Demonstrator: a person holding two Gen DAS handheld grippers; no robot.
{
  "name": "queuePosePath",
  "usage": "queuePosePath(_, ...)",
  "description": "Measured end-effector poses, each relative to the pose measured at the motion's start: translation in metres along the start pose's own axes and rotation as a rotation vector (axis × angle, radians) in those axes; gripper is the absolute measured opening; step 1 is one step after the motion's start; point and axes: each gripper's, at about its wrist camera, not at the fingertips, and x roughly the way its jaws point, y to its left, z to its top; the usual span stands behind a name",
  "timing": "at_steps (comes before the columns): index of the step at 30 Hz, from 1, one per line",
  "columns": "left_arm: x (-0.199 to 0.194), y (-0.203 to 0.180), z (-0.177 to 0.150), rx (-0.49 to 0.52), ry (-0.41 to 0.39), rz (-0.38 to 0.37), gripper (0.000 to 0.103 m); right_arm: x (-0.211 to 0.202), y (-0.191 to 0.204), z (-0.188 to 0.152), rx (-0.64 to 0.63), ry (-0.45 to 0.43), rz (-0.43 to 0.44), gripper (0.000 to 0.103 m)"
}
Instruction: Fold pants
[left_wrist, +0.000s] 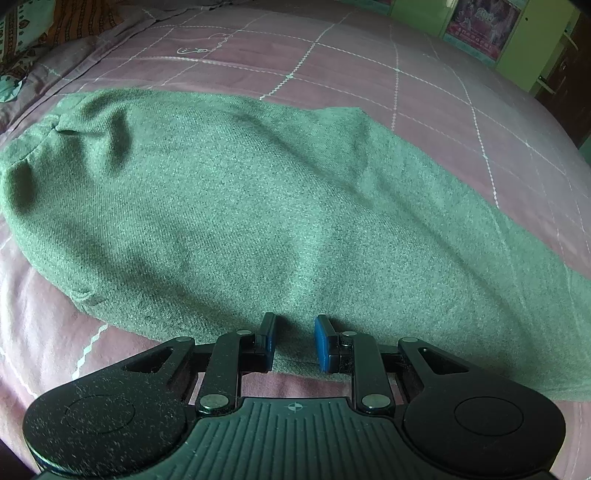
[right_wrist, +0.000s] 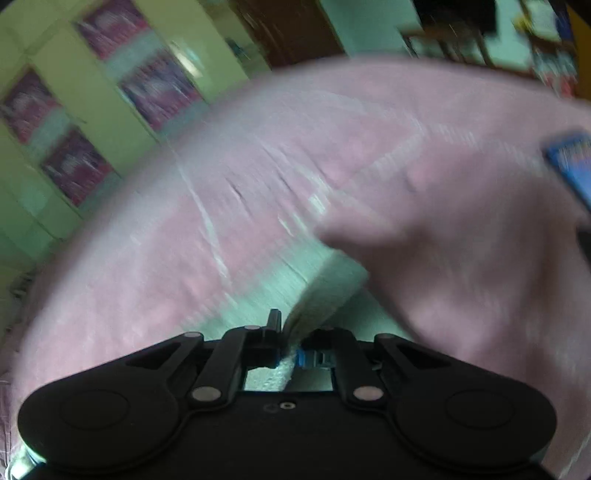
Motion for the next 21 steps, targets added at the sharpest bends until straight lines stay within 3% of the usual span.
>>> queuePosePath(2, 0.000, 0.000, 0.000, 0.001, 0.000, 0.002, 0.023, -0.005, 0.006, 0.000, -0.065, -0.012, -0.014, 0.008)
queuePosePath(7, 0.000, 0.000, 0.000, 0.006, 0.000, -0.002, 0.023, 0.008, -0.017, -0.029, -0.068, 0.115, -0.098, 0.010)
queuePosePath(10, 0.000, 0.000, 0.000, 0.002, 0.001, -0.004, 0.023, -0.005, -0.016, -0.033, -0.085, 0.089, -0.117, 0.027)
queuePosePath(14, -0.005, -0.005, 0.001, 0.037, -0.005, 0.014, 0.023, -0.030, -0.021, -0.027, -0.081, 0.006, -0.252, 0.036)
queuePosePath(18, -0.015, -0.023, 0.009, 0.045, -0.032, -0.021, 0.024, -0.043, 0.012, -0.026, -0.230, -0.060, -0.174, 0.036)
queuePosePath(21, -0.010, -0.051, 0.017, 0.102, -0.041, -0.034, 0.024, -0.016, 0.051, -0.034, -0.370, 0.027, -0.116, 0.034)
